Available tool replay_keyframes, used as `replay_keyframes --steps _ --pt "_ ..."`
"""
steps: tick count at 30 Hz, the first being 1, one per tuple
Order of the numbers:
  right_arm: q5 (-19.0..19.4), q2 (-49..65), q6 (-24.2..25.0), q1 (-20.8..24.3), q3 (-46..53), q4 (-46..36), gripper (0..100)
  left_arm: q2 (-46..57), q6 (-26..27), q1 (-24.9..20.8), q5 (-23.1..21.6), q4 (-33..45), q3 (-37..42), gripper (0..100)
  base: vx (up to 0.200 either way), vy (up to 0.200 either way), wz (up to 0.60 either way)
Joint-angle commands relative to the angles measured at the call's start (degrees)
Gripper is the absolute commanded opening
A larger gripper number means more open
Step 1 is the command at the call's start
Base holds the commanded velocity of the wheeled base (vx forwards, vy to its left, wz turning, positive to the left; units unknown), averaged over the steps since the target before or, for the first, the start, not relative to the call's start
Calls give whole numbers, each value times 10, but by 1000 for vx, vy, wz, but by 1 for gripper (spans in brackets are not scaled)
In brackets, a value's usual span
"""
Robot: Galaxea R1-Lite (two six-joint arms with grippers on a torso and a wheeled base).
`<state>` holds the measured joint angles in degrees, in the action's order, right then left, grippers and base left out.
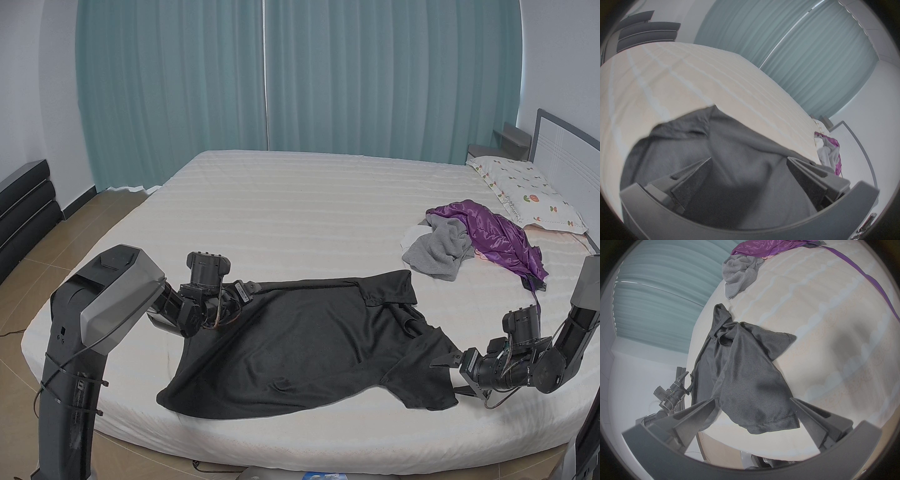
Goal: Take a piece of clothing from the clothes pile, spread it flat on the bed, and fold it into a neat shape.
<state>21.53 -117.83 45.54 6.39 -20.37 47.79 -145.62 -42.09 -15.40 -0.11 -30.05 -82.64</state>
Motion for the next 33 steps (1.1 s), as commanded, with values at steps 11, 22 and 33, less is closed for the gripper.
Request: replay_keyframes --steps 11,22,33 --pt "-1 -13 1 0 4 20 100 -50 20 92 1 3 -103 100 0 0 0" --pt "-1 -13 1 0 4 21 100 -60 24 123 3 7 -144 100 0 0 0" --pt "-1 -15 1 -1 3 21 100 -49 24 113 -5 7 -86 100 0 0 0"
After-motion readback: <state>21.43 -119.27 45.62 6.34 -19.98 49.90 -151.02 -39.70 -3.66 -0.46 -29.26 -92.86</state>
